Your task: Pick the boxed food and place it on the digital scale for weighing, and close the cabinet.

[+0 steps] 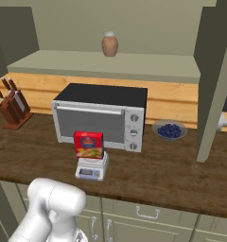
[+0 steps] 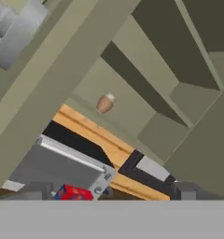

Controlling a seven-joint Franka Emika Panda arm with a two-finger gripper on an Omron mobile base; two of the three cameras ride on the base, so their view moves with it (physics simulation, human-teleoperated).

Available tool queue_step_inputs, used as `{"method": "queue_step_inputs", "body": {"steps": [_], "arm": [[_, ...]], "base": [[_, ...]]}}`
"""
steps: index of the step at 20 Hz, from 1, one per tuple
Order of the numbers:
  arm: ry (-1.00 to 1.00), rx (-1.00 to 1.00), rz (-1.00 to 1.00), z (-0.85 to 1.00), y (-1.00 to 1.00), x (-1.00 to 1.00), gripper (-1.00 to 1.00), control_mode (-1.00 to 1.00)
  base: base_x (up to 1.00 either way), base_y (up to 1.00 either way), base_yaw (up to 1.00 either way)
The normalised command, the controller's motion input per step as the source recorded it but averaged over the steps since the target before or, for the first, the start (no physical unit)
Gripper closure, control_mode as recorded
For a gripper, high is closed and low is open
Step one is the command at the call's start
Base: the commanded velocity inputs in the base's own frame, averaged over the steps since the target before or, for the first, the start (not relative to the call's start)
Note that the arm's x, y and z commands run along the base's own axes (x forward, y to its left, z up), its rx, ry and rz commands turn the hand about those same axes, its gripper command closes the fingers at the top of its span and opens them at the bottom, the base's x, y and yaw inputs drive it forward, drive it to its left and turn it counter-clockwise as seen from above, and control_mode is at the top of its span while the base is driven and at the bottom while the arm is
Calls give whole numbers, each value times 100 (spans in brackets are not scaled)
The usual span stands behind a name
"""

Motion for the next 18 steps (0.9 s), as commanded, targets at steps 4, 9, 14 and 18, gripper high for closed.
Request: {"method": "queue_step_inputs", "body": {"steps": [4, 9, 14, 18], "arm": [[-19, 4, -24, 0, 29, -37, -100, -100], [-31, 7, -10, 11, 24, -35, -100, -100], [-40, 2, -19, 39, 34, -80, -100, -100], [-27, 0, -20, 24, 47, 20, -100, -100]], "base": [[0, 0, 0], [0, 0, 0], [0, 0, 0], [0, 0, 0]]}}
